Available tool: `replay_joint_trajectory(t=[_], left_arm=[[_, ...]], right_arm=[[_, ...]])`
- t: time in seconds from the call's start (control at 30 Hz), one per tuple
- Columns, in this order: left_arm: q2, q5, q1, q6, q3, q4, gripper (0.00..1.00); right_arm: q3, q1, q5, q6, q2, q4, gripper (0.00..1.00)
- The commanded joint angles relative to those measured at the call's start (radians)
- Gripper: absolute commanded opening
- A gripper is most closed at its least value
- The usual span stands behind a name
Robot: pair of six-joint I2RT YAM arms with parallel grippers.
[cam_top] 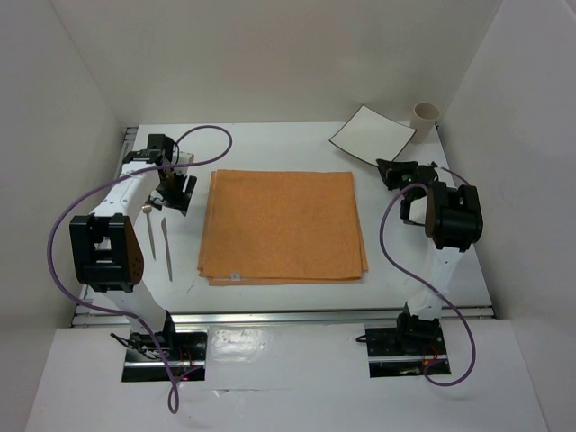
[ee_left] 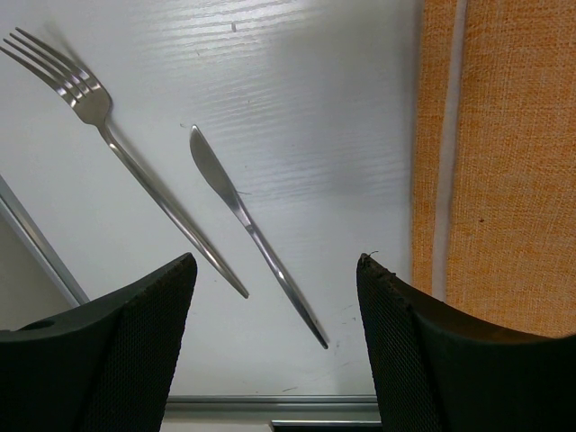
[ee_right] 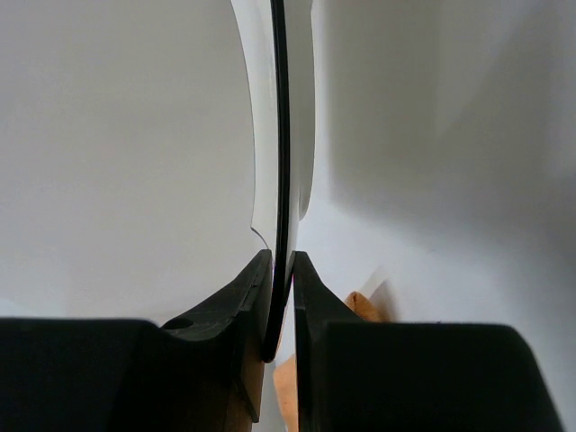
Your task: Set the dinner table for one person
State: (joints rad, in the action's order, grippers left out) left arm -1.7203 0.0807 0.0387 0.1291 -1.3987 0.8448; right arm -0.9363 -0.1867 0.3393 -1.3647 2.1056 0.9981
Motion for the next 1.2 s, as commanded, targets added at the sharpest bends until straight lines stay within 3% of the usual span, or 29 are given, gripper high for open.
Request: replay_joint_trajectory(t=[0.0, 0.37, 0.53, 0.93, 1.17], left_arm=[[0.01, -0.013, 0.006, 0.007, -0.005, 0.002, 0.79], [0.019, -0.033, 0.006, 0.007, -0.005, 0.002, 0.79], [0.039, -0.056, 0.026, 0.007, -0.005, 0.002, 0.79], [0.119, -0.11, 0.055, 0.007, 0.013, 0.002, 0.79], [0.163, -0.128, 0.064, 0.017, 0.053, 0.002, 0.8]], right_arm=[[-0.088, 0.035, 0.076, -0.014, -0.124, 0.291, 0.0], [0.004, 0.142, 0.096, -0.034, -0.309, 0.238, 0.0], [0.135, 0.2, 0.087, -0.094, -0.389, 0.267, 0.0], [0.336, 0.417, 0.021, -0.082, -0.627, 0.128, 0.0], [0.464, 0.469, 0.03, -0.05, -0.757, 0.033, 0.0]])
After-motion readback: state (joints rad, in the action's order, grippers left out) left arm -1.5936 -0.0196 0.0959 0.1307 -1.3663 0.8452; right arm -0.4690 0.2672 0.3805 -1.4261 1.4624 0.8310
